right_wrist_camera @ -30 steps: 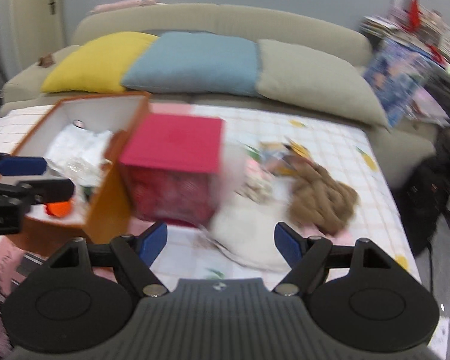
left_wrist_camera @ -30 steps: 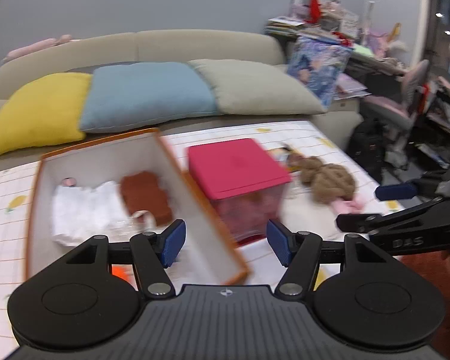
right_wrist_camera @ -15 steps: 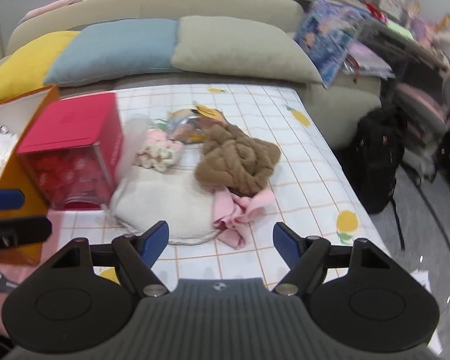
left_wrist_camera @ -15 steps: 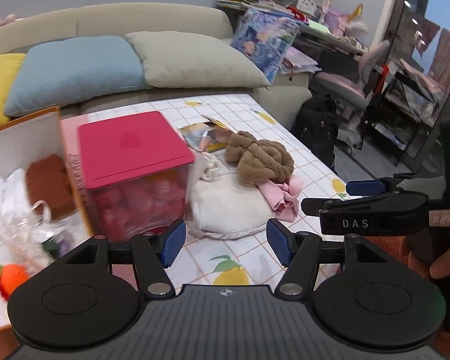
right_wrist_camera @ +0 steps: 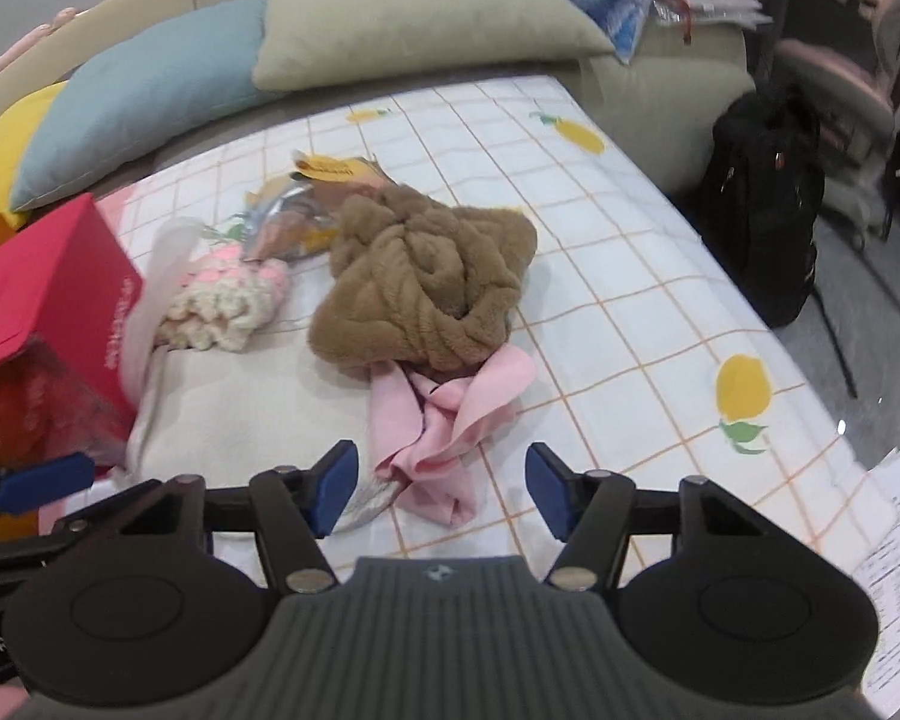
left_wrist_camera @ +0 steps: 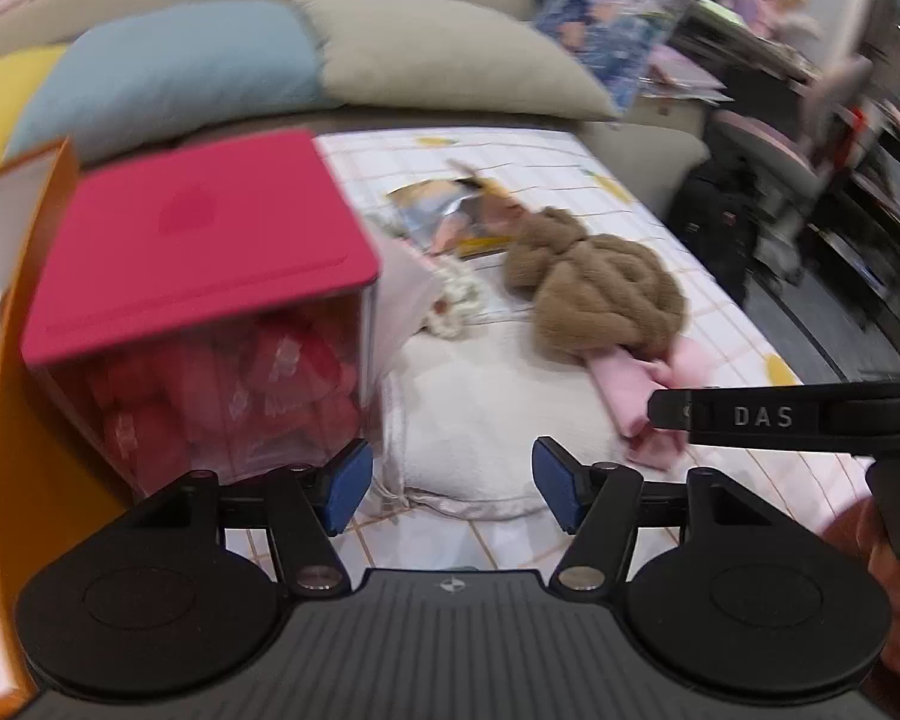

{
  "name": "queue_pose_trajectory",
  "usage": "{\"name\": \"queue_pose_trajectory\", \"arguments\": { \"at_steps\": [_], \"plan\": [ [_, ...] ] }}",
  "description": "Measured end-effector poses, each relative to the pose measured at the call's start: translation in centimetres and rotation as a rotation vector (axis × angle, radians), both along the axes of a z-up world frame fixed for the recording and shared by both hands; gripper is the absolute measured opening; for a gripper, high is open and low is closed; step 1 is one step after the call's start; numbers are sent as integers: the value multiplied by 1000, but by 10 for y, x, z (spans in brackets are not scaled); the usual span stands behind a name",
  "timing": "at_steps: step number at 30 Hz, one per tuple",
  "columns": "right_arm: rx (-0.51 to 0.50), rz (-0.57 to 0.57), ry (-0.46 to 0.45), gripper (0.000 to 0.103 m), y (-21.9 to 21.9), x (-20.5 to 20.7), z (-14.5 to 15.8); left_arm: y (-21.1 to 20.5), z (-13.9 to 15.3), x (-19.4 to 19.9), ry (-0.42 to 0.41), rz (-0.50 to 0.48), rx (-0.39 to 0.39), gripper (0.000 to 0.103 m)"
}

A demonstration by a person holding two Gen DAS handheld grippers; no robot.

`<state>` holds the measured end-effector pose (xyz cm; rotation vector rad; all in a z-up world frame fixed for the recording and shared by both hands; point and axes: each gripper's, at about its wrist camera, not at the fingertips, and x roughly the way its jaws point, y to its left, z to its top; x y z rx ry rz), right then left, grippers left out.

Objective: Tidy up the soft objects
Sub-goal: 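Grasp the pink cloth with the right gripper while the left gripper grasps the white towel, then lift and carry the white towel and pink cloth with both grippers over the box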

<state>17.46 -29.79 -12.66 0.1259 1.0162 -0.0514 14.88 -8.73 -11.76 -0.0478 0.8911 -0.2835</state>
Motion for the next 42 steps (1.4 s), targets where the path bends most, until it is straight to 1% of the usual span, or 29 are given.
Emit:
{"name": "queue_pose_trajectory", "arguments": {
  "at_steps": [3,5,6,7,8,9,10,11,12,14,16,18,19,22,26,29,31,34,35,38,40,42],
  "plan": [
    [3,-3,4,58,0,9,-8,3,-9,5,21,33,-35,73],
    [3,-3,9,48,2,13,-13,4,-15,9,40,55,-60,75],
    [1,-3,17,45,2,15,-15,4,-18,11,46,71,-66,75],
    [1,-2,25,39,2,17,-18,5,-21,14,58,83,-74,75],
    [6,-2,34,30,1,18,-20,5,-24,17,72,94,-83,75],
    [13,-3,45,24,1,19,-22,4,-26,19,84,104,-87,73],
    [18,-4,56,16,0,20,-24,4,-28,22,99,109,-92,73],
    [24,-3,64,14,0,21,-26,3,-30,23,109,110,-94,72],
    [32,0,67,13,0,21,-26,2,-30,23,98,108,-93,68],
    [30,13,71,7,2,21,-26,-1,-30,23,93,89,-81,62],
    [26,38,84,4,7,21,-28,-2,-30,22,96,69,-92,42],
    [18,53,89,3,10,20,-28,-4,-30,20,104,53,-99,32],
    [21,59,96,3,11,19,-27,-5,-29,17,101,42,-101,30],
    [27,59,136,2,11,16,-25,-4,-23,6,94,10,-115,29],
    [83,64,190,2,10,3,-19,3,-10,-15,90,-31,-93,28],
    [82,102,173,2,18,-12,-7,14,5,-29,84,-61,-68,28],
    [87,129,167,2,23,-21,0,21,14,-38,73,-76,-65,28],
    [112,157,158,2,29,-34,8,33,26,-51,66,-71,-70,27],
    [123,164,152,2,31,-38,11,36,30,-54,61,-68,-60,27],
    [156,179,147,2,34,-50,19,41,47,-69,12,-88,13,27],
    [171,194,162,2,38,-57,20,38,56,-79,-30,-104,100,27],
    [165,215,174,2,44,-60,18,35,58,-87,-62,-125,164,27]
  ]
}}
